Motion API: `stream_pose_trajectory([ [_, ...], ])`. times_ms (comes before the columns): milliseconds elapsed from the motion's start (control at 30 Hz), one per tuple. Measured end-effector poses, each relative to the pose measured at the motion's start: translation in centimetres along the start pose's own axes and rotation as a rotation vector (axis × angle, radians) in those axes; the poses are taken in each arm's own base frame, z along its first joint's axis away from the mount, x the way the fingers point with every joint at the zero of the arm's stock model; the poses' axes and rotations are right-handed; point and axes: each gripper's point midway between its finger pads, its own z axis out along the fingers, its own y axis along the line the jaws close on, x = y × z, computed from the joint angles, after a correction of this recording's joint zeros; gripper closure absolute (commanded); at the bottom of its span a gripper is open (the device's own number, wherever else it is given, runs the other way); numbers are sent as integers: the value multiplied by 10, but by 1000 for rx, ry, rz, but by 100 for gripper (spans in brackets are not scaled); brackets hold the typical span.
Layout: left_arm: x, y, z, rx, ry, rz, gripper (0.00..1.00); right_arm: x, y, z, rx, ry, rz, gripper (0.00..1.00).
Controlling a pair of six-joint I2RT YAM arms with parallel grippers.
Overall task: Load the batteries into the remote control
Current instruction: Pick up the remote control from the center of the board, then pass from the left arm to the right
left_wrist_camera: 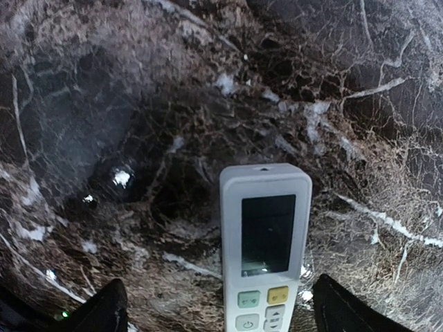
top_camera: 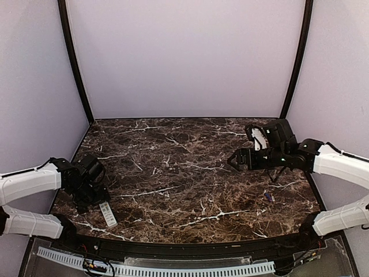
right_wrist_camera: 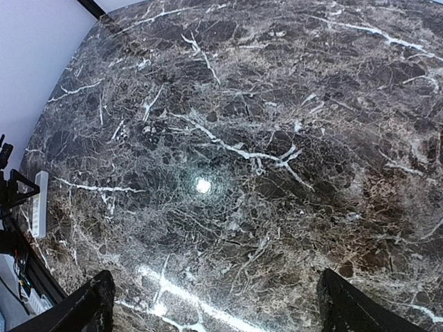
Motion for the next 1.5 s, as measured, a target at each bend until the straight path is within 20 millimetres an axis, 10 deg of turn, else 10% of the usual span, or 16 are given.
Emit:
stream_pose_trajectory([
  [400, 35, -29, 18, -89, 189, 84, 21, 23, -8, 39, 21, 129, 3, 1],
  [700, 37, -58, 21, -56, 251, 99, 65, 18, -6, 44, 17, 129, -33, 1],
  [800, 37, -59, 21, -50, 257, 105, 93, 14, -4, 46, 15, 127, -36, 1],
  [1067, 32, -58, 12, -22, 188, 143, 100, 9, 5, 44, -27, 126, -65, 1],
  [1200, 16, -93, -31, 121, 14, 260, 100, -6, 25, 26, -106, 86, -137, 1],
  [1300, 6, -161, -101, 379, -183, 418, 100, -31, 54, -7, -222, -6, -218, 1],
  [1500, 59, -275, -258, 928, -506, 843, 100, -91, 142, -136, -612, -389, -457, 1],
])
